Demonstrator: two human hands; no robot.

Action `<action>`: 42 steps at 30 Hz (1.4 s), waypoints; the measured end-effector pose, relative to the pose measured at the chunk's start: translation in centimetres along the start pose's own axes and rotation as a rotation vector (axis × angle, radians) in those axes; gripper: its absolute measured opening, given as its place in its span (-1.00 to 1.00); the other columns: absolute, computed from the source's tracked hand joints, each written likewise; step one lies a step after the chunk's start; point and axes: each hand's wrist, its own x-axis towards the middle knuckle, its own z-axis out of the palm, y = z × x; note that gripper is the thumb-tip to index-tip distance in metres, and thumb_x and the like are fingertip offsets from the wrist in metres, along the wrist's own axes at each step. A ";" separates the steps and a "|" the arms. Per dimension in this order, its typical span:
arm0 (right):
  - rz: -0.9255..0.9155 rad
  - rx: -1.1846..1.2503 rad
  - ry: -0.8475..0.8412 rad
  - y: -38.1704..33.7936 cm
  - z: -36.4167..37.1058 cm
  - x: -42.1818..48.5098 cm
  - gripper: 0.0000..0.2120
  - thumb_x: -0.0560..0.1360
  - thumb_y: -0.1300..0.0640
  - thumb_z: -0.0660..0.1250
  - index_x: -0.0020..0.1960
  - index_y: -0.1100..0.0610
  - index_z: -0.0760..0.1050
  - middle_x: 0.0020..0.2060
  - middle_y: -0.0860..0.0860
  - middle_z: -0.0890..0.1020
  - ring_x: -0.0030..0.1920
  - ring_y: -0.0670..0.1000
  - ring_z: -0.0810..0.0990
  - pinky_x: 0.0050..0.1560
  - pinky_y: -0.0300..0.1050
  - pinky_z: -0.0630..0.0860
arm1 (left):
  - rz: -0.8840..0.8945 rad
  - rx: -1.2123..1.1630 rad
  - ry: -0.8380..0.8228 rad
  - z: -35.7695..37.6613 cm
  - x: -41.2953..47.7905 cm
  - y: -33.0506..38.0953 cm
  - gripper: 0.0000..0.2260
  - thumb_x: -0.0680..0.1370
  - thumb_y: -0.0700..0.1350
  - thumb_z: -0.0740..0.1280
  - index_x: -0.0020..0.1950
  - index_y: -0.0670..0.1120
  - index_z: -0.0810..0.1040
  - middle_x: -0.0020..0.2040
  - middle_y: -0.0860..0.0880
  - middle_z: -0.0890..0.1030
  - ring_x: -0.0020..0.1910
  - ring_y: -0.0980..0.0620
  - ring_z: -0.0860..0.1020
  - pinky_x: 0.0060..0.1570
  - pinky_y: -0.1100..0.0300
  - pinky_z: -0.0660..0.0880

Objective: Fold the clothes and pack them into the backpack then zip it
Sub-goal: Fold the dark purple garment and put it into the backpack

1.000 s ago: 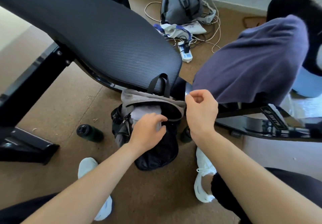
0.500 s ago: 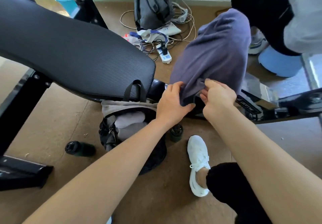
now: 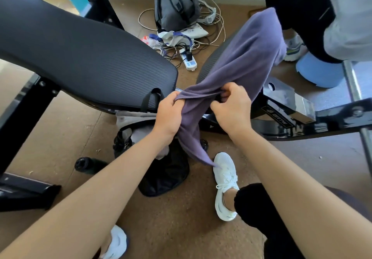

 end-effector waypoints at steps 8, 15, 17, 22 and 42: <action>-0.211 -0.117 0.249 -0.4 2.2 -0.4 -0.24 0.35 0.06 0.48 0.44 0.06 0.19 0.33 0.14 0.24 0.30 0.14 0.26 0.24 -0.11 0.38 | -0.098 -0.159 -0.037 -6.0 -5.7 2.8 -0.69 0.66 -0.15 0.29 -0.17 -0.02 0.78 -0.10 -0.02 0.75 -0.03 0.11 0.68 0.04 0.23 0.57; -0.347 -0.253 0.037 -0.9 6.4 -0.9 -0.68 0.47 0.07 0.41 0.22 0.04 0.59 0.32 0.13 0.43 0.22 0.22 0.38 0.10 -0.22 0.16 | -0.261 -0.191 -0.014 -10.3 -8.1 2.6 -0.66 0.72 0.09 0.10 0.06 0.03 0.65 -0.07 0.14 0.75 -0.04 0.25 0.68 -0.08 0.36 0.56; -0.319 -0.170 -0.114 -1.2 7.6 -1.4 -0.85 0.52 0.09 0.31 -0.08 0.15 0.58 -0.01 0.09 0.57 0.02 0.14 0.48 0.00 -0.14 0.22 | -0.296 -0.222 0.011 -11.6 -8.5 2.0 -0.64 0.70 0.15 0.08 0.13 0.05 0.63 0.05 0.14 0.74 0.11 0.24 0.66 0.14 0.27 0.52; 0.078 0.237 -0.422 -3.5 7.7 -4.2 -0.80 0.62 0.19 0.25 -0.03 0.35 0.46 -0.21 0.08 0.49 -0.18 -0.03 0.40 -0.18 -0.09 0.37 | -0.373 -0.243 0.140 -14.8 -9.5 1.4 -0.69 0.66 0.20 0.21 0.09 0.05 0.66 0.03 0.10 0.75 0.02 0.18 0.70 0.08 0.20 0.55; -0.241 0.032 -0.684 -5.7 14.5 -10.3 -0.82 0.37 0.13 0.50 -0.04 0.05 0.62 -0.17 0.00 0.68 -0.14 0.04 0.63 -0.10 -0.05 0.57 | -0.217 0.007 0.064 -19.3 -9.0 -1.0 -0.35 0.20 0.17 0.50 -0.17 -0.45 0.54 -0.33 -0.12 0.47 -0.31 0.01 0.41 -0.27 0.09 0.34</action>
